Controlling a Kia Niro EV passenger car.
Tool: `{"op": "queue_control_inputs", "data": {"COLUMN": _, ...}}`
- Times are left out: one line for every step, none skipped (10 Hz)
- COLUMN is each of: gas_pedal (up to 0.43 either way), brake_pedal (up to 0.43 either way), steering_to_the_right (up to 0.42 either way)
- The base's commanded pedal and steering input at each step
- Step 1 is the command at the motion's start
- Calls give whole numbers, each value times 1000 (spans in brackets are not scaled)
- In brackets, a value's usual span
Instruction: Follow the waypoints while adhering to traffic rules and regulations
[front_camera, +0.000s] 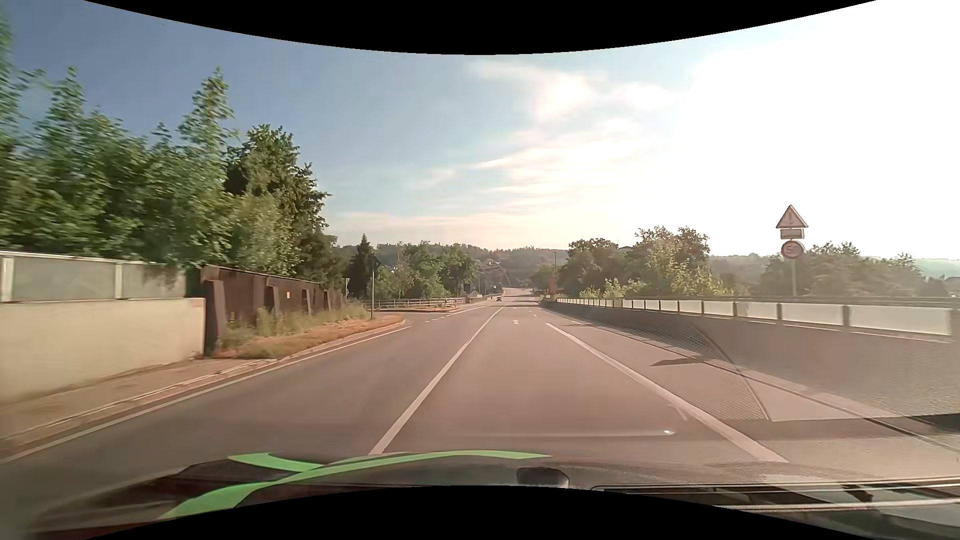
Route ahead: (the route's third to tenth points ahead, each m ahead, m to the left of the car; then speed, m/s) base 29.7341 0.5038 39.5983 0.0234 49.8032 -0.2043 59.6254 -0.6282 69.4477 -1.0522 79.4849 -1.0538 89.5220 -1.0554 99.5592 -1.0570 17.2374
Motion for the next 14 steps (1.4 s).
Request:
{"op": "queue_control_inputs", "data": {"gas_pedal": 98, "brake_pedal": 0, "steering_to_the_right": 4}}
{"op": "queue_control_inputs", "data": {"gas_pedal": 87, "brake_pedal": 0, "steering_to_the_right": 4}}
{"op": "queue_control_inputs", "data": {"gas_pedal": 87, "brake_pedal": 0, "steering_to_the_right": 4}}
{"op": "queue_control_inputs", "data": {"gas_pedal": 87, "brake_pedal": 0, "steering_to_the_right": 4}}
{"op": "queue_control_inputs", "data": {"gas_pedal": 79, "brake_pedal": 0, "steering_to_the_right": 5}}
{"op": "queue_control_inputs", "data": {"gas_pedal": 67, "brake_pedal": 0, "steering_to_the_right": 6}}
{"op": "queue_control_inputs", "data": {"gas_pedal": 67, "brake_pedal": 0, "steering_to_the_right": 7}}
{"op": "queue_control_inputs", "data": {"gas_pedal": 67, "brake_pedal": 0, "steering_to_the_right": 9}}
{"op": "queue_control_inputs", "data": {"gas_pedal": 67, "brake_pedal": 0, "steering_to_the_right": 9}}
{"op": "queue_control_inputs", "data": {"gas_pedal": 67, "brake_pedal": 0, "steering_to_the_right": 9}}
{"op": "queue_control_inputs", "data": {"gas_pedal": 67, "brake_pedal": 0, "steering_to_the_right": 9}}
{"op": "queue_control_inputs", "data": {"gas_pedal": 67, "brake_pedal": 0, "steering_to_the_right": 9}}
{"op": "queue_control_inputs", "data": {"gas_pedal": 67, "brake_pedal": 0, "steering_to_the_right": 9}}
{"op": "queue_control_inputs", "data": {"gas_pedal": 67, "brake_pedal": 0, "steering_to_the_right": 9}}
